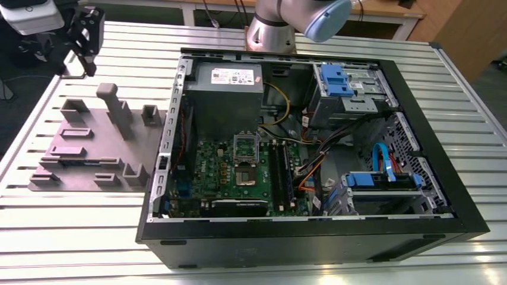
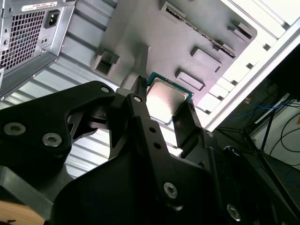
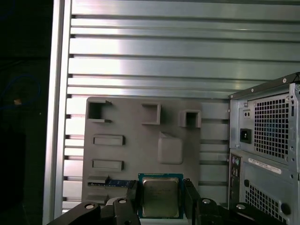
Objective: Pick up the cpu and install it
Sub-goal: 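Pick up the cpu and move it towards the insertion slot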
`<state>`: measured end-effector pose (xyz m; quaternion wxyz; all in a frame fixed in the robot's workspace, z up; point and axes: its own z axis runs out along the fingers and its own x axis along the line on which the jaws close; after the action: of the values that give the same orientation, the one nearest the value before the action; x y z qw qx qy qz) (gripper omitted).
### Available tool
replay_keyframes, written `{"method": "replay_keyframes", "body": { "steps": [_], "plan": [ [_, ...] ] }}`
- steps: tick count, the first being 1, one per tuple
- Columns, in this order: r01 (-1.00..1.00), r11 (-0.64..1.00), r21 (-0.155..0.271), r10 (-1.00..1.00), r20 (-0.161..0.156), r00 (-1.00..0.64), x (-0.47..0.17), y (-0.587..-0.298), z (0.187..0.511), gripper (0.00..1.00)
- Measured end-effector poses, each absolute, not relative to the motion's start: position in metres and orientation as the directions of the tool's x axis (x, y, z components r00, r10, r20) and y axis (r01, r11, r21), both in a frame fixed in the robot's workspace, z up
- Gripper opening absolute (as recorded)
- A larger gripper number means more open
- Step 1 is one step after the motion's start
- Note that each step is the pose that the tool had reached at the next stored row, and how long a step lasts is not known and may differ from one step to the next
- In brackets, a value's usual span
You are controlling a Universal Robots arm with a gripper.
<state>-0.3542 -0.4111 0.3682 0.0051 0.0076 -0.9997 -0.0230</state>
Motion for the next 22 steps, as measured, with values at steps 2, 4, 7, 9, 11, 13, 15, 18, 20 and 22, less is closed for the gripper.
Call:
{"method": "replay_keyframes", "body": {
  "steps": [2, 4, 7, 9, 11, 13, 15, 18, 20, 22],
  "plan": [
    [-0.015, 0.999, 0.046, -0.016, 0.010, -1.000, -0.352, -0.411, 0.368, 0.47],
    [-0.015, 0.999, 0.046, -0.016, 0.010, -1.000, -0.350, -0.411, 0.368, 0.47],
    [-0.015, 0.999, 0.046, -0.016, 0.010, -1.000, -0.347, -0.411, 0.368, 0.47],
    [-0.015, 0.999, 0.046, -0.016, 0.010, -1.000, -0.345, -0.411, 0.368, 0.47],
    [-0.015, 0.999, 0.046, -0.016, 0.010, -1.000, -0.344, -0.411, 0.368, 0.47],
    [-0.015, 0.999, 0.046, -0.016, 0.010, -1.000, -0.341, -0.411, 0.368, 0.47],
    [-0.015, 0.999, 0.046, -0.016, 0.010, -1.000, -0.339, -0.411, 0.368, 0.47],
    [-0.015, 0.999, 0.046, -0.016, 0.010, -1.000, -0.336, -0.411, 0.368, 0.47],
    [-0.015, 0.999, 0.046, -0.016, 0.010, -1.000, -0.335, -0.411, 0.368, 0.47],
    [-0.015, 0.999, 0.046, -0.016, 0.010, -1.000, -0.333, -0.411, 0.368, 0.47]
  ]
}}
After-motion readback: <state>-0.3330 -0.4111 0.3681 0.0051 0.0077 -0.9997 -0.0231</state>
